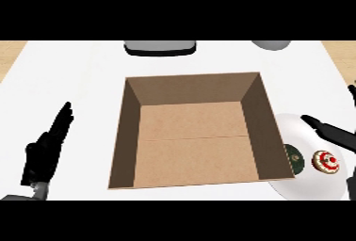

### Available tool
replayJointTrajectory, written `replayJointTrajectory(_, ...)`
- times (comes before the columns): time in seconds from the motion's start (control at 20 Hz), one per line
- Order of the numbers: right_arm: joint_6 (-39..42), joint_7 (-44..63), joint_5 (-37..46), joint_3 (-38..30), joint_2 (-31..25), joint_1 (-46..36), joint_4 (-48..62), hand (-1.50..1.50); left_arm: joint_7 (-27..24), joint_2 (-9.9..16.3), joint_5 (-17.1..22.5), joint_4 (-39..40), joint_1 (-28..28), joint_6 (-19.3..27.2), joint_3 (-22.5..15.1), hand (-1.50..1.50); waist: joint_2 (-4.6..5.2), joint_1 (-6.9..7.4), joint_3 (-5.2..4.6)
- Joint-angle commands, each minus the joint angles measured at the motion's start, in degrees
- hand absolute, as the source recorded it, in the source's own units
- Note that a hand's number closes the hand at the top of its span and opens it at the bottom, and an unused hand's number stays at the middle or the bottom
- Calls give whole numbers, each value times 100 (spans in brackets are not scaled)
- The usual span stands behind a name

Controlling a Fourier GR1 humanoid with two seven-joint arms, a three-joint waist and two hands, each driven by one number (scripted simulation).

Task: Pick the squash from the plate and place it in the cardboard box

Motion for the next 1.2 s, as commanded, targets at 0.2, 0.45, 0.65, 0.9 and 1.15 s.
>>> replayJointTrajectory(0.2,336,-502,1054,314,-579,1192,-157,-150,171,-43,-235,-144,67,42,56,0,-35,46,-4)
replayJointTrajectory(0.45,916,850,1819,697,-1786,1284,-496,-150,315,-278,-370,-127,-121,201,-105,0,-31,47,-17)
replayJointTrajectory(0.65,2001,1774,1829,968,-2635,1496,-940,-150,204,-230,-452,-108,1,198,-91,0,-42,79,-24)
replayJointTrajectory(0.9,2624,2850,1945,1580,-2732,1717,-1805,-150,55,-253,-418,58,40,93,24,0,-33,66,-15)
replayJointTrajectory(1.15,2961,4043,2011,1825,-2390,1186,-2020,-150,237,-334,-592,-197,94,49,31,0,-26,119,-4)
